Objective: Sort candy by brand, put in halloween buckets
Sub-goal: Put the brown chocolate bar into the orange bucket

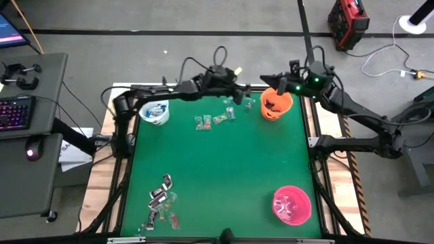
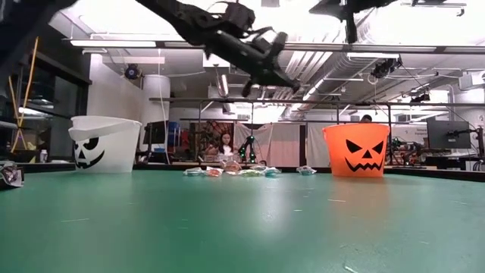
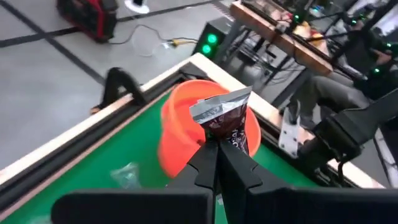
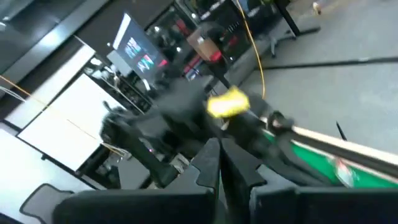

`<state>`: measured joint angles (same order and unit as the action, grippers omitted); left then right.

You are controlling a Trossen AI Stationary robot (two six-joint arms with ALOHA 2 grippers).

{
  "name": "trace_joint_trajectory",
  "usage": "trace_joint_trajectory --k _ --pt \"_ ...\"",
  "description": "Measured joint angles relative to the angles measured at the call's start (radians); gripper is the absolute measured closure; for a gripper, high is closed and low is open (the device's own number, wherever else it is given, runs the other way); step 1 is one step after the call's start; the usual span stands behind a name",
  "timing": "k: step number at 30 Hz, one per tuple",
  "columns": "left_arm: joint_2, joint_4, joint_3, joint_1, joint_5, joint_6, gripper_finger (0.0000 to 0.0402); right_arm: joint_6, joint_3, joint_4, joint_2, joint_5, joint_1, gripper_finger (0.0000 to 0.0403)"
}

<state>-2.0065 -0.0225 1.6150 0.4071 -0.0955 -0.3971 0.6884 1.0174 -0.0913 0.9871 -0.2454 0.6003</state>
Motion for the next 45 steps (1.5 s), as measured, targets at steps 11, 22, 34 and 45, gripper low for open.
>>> trace_joint_trajectory --k 11,22,34,45 --pt "-0.343 -0.008 0.410 -0.048 -0.008 0.062 0.0401 -0.016 0.018 0.002 0.000 0.084 0.000 0.0396" --pt "-0.506 -0.014 0.542 -0.054 0.076 0.113 0.0365 -0.016 0.018 0.003 0.001 0.087 0.000 0.0396" --pt "-0.337 0.326 0.545 -0.013 0.013 0.252 0.0227 -0.027 0.018 0.007 0.001 0.076 0.000 0.0396" --pt "-0.024 0.845 0.376 0.001 -0.071 0.378 0.0224 -0.174 0.018 -0.022 0.001 0.074 0.000 0.0396"
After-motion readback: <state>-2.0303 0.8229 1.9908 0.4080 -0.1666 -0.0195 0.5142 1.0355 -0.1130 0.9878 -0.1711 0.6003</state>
